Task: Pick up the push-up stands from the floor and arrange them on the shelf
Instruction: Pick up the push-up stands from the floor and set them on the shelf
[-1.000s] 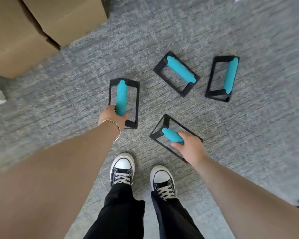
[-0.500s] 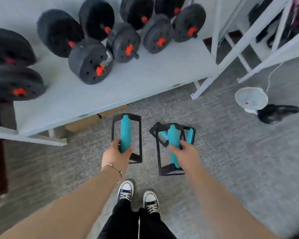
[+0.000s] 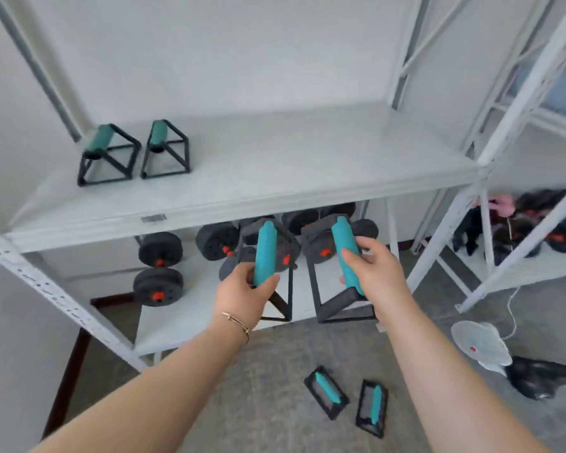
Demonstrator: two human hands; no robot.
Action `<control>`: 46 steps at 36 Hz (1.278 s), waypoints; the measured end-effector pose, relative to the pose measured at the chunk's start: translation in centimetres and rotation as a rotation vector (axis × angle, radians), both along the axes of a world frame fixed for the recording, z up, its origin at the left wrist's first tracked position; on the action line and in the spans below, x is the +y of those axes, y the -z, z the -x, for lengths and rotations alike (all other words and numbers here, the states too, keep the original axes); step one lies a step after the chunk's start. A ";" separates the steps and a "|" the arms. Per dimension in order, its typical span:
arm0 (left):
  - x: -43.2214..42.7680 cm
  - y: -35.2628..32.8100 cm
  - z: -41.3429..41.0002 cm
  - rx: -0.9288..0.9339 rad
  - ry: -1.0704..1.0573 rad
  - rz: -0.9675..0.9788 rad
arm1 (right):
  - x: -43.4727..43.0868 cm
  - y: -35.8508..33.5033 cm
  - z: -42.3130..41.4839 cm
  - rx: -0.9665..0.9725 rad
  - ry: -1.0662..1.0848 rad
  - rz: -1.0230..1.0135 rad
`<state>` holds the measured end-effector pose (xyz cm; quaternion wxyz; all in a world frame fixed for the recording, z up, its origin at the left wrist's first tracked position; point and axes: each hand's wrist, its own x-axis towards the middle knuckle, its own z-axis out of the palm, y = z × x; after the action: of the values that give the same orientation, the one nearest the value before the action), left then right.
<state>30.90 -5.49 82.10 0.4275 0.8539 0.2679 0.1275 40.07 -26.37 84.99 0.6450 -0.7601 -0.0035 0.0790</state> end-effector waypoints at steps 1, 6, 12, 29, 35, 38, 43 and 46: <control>0.2 -1.3 -0.2 -0.024 -0.013 -0.010 | 0.2 -1.4 -0.3 -0.023 -0.001 -0.001; 2.1 -6.3 -2.8 -0.114 -0.105 0.017 | 2.4 -6.7 -2.7 -0.074 -0.016 -0.013; 6.5 -10.0 -9.1 -0.174 -0.151 0.062 | 7.1 -10.4 -8.8 -0.029 -0.009 -0.004; 21.2 -9.9 -29.3 -0.106 -0.112 0.137 | 24.9 -10.1 -30.8 -0.097 0.014 0.177; 23.0 -8.9 -32.0 -0.088 -0.076 0.189 | 26.9 -8.6 -33.0 -0.060 0.035 0.233; 23.3 -8.6 -32.8 -0.057 -0.064 0.202 | 27.2 -8.0 -33.3 -0.052 0.031 0.249; 23.1 -8.8 -33.1 -0.002 -0.059 0.149 | 27.1 -7.7 -33.7 -0.073 0.014 0.302; 22.7 -9.3 -33.0 0.046 -0.053 -0.005 | 26.8 -7.6 -33.5 -0.120 -0.016 0.394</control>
<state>63.85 17.24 91.43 0.4158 0.8503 0.2995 0.1198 73.54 0.48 92.61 0.4820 -0.8748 -0.0323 0.0378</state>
